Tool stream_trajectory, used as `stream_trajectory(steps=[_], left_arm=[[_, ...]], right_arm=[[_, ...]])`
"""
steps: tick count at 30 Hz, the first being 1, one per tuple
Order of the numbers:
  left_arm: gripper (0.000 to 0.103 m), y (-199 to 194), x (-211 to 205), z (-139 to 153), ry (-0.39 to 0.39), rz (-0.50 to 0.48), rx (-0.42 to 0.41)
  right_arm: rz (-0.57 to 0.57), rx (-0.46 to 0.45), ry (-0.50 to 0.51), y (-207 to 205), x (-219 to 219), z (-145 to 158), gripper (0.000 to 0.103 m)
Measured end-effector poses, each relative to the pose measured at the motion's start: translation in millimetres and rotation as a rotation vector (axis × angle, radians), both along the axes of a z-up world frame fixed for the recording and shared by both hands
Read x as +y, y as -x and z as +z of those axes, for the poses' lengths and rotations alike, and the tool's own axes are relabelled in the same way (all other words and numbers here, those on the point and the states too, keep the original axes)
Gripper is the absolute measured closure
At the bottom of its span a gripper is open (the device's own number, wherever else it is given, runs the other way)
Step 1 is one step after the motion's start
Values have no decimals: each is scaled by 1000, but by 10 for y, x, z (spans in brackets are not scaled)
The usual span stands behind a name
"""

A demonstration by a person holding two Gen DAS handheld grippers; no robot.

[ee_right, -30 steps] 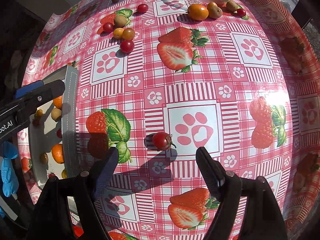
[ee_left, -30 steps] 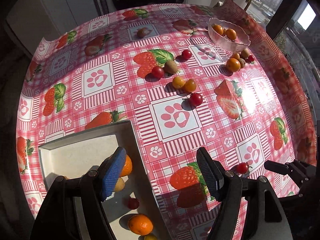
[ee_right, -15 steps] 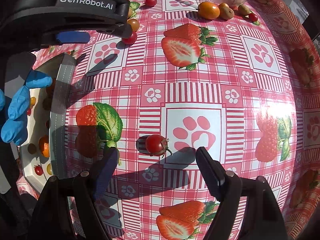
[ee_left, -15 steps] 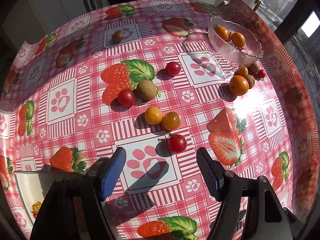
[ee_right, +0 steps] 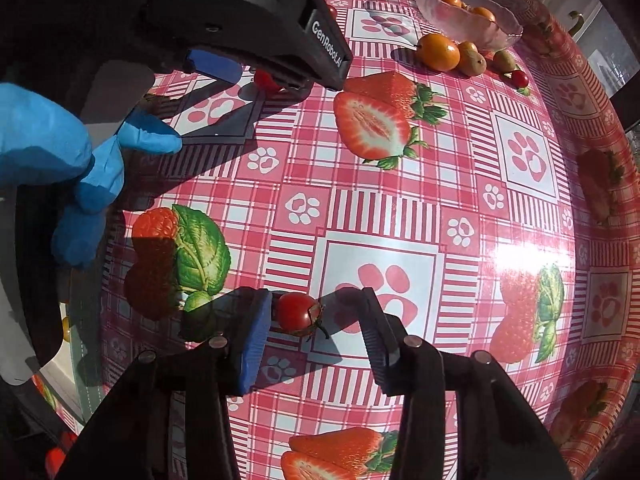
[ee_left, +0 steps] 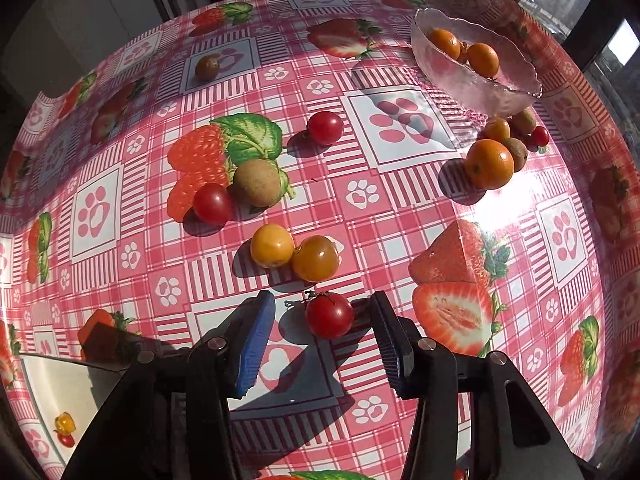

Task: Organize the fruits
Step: 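Grasp a red cherry tomato with the right tool while the left grasps another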

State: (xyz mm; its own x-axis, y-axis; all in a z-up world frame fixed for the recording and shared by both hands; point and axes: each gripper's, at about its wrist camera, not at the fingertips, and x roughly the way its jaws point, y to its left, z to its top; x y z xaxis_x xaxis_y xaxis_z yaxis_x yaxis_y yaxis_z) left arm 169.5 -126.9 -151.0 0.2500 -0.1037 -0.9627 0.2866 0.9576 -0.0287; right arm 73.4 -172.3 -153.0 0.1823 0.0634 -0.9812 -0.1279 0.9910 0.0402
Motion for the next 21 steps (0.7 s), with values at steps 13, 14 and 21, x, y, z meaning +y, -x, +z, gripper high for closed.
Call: stream_trajectory(steps=[13, 14, 21], left_arm=[[79, 240, 273, 289, 107, -4, 6], [79, 273, 299, 317, 111, -5, 3], [79, 548, 535, 499, 130, -3, -11]], right_arm=[[-125, 41, -216, 10, -316, 79, 78], [-130, 44, -223, 20, -331, 88, 78], [-135, 49, -234, -36, -452, 181, 78]])
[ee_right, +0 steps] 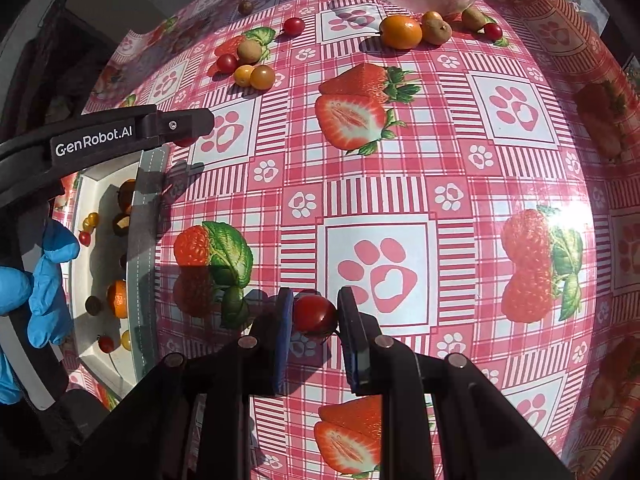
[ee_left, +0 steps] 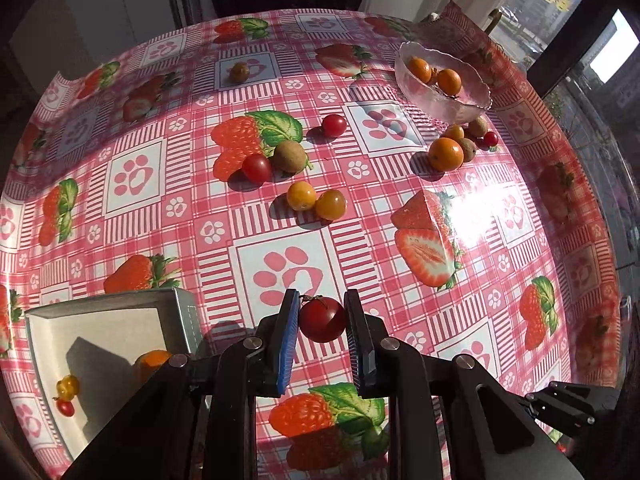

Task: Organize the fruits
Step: 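Grasp a red cherry tomato with the right tool while the left grasps another, then carry both red cherry tomatoes into the white tray and open both tools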

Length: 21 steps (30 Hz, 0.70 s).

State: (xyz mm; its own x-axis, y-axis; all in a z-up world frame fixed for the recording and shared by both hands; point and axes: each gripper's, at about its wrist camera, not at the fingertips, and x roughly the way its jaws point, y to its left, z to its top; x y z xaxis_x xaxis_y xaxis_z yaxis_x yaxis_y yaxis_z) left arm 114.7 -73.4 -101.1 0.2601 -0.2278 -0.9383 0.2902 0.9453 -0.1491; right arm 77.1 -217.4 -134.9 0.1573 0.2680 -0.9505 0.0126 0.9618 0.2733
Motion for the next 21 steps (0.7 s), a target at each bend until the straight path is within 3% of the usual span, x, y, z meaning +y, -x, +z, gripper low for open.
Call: stream_trajectory(steps=[7, 21], left_arm=[[79, 201, 215, 129, 11, 21, -16], [79, 486, 946, 289, 12, 124, -49]], right_arm=[[7, -8, -1, 63, -25, 182, 78], [112, -56, 2, 31, 560, 463, 78]])
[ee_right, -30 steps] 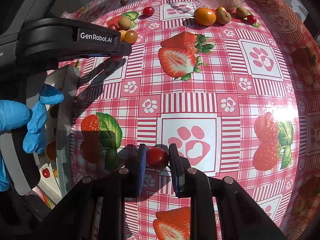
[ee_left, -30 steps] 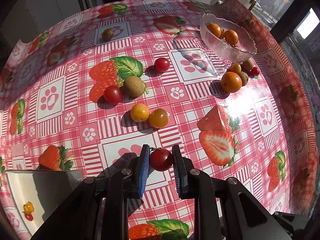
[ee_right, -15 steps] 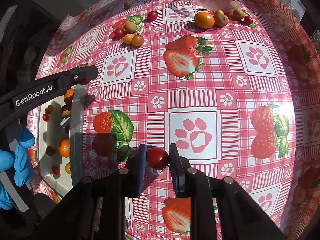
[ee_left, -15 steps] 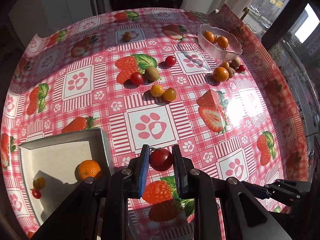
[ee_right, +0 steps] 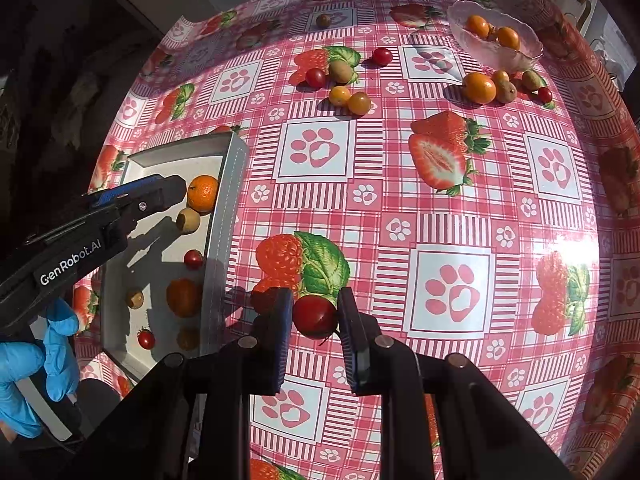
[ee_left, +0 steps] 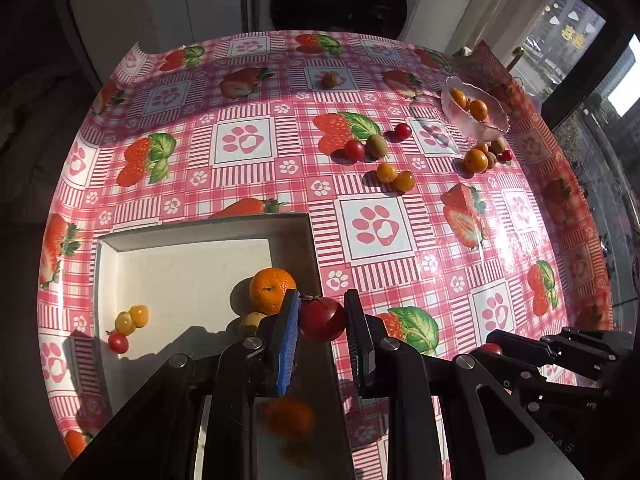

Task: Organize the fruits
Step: 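Carry both red cherry tomatoes into the white tray and open both tools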

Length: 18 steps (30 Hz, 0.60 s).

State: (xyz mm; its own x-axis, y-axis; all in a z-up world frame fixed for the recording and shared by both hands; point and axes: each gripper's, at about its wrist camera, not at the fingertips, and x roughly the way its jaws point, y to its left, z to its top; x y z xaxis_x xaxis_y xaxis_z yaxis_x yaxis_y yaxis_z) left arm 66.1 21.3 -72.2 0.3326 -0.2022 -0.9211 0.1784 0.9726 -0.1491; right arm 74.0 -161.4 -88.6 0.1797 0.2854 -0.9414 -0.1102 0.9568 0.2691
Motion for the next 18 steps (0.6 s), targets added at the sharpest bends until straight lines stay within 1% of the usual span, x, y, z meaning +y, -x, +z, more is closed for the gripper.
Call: stream_trajectory(steps=[7, 13, 18], left_arm=[[79, 118, 488, -46, -8, 78, -1], [79, 208, 887, -210, -29, 143, 26], [79, 240, 1082, -382, -52, 170, 57]], right_arm=[[71, -7, -12, -90, 454, 49, 78], [124, 11, -39, -174, 840, 22, 78], [185, 28, -45, -258, 1191, -55, 78]])
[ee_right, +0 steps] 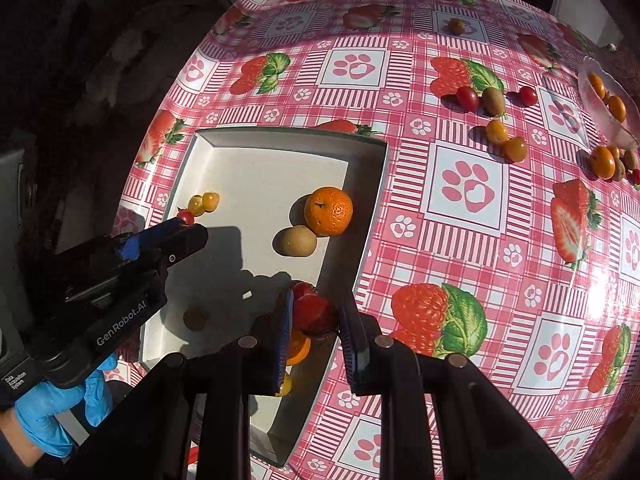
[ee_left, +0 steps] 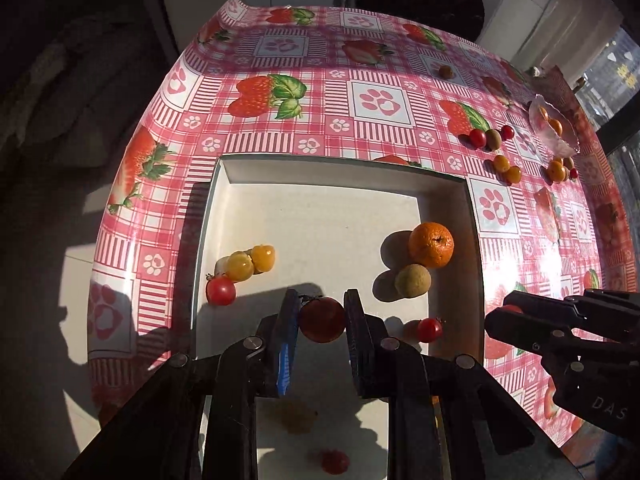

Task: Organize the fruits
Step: 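Carry both red cherry tomatoes into the white tray and open both tools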

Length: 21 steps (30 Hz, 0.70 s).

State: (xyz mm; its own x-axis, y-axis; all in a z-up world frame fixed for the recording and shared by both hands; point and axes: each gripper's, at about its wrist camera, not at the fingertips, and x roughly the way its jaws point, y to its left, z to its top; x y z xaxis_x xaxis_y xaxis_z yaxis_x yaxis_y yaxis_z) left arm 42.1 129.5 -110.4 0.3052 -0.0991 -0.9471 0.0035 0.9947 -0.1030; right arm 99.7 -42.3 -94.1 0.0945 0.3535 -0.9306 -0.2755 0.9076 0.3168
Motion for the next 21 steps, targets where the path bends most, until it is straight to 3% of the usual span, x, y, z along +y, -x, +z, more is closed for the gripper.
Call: stream_trajectory(steps=[9, 19, 21], left_arm=[[79, 71, 84, -336, -58, -9, 66], [77, 134, 96, -503, -93, -30, 105], [67, 132, 106, -501, -97, -26, 110]], right_arm=[[80, 64, -3, -149, 552, -300, 78], [133, 116, 52, -119, 741, -579, 75], [125, 123, 45, -128, 727, -581, 75]])
